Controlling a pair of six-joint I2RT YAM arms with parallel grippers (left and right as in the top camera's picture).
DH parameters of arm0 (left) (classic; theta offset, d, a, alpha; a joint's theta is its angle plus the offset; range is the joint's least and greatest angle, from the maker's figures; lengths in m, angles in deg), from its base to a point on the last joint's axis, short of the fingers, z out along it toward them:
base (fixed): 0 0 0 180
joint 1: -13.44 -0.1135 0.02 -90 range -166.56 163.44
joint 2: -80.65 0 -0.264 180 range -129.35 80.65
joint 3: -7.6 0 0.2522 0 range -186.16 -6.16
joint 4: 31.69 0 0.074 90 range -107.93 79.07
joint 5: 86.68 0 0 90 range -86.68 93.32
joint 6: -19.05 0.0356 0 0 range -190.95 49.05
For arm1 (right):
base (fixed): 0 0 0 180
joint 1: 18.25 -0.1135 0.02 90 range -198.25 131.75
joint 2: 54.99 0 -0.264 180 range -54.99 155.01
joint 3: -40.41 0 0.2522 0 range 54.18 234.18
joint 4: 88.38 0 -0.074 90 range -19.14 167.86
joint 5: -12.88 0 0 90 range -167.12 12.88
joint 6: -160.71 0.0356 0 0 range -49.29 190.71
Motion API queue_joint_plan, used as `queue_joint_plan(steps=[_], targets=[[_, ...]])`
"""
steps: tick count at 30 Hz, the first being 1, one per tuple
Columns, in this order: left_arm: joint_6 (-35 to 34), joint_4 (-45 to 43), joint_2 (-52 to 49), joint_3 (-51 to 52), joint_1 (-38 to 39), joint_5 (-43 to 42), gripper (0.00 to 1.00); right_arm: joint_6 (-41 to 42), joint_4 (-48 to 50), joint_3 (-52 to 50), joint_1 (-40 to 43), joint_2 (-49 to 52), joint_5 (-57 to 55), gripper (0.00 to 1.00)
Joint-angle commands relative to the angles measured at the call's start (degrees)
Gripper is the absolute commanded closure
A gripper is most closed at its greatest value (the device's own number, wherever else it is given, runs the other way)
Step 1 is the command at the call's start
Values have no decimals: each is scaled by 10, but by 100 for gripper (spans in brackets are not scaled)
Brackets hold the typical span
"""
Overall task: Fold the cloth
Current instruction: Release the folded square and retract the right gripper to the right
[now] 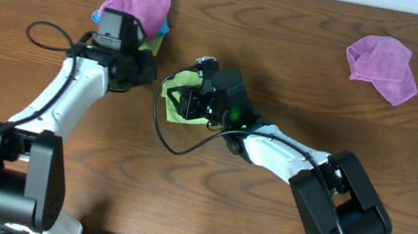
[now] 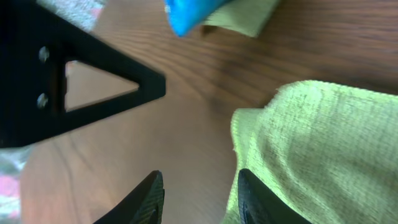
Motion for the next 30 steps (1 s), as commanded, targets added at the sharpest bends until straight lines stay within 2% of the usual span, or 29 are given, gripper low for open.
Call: queue_joint_plan(steps=[1,8,11,13,16,20,22,30], targets=[[7,2,18,-9,-21,3,87,22,7,19,-9,9,31,62],[7,4,26,-9,-41,0,85,24,6,28,-2,6,39,64],[7,14,31,-9,-41,-3,61,12,-1,28,18,-8,28,64],[11,26,37,-9,-41,-3,40,-1,-21,28,37,-22,18,63],[27,47,46,-9,-41,-4,3,-33,-70,28,74,-50,16,53],[32,76,60,-9,-41,-17,4,-93,-161,28,127,-101,21,34],[32,88,65,-9,-41,-40,4,-129,-219,28,152,-138,32,1],[30,114,66,-9,-41,-125,5,-285,-498,22,218,-311,7,1]])
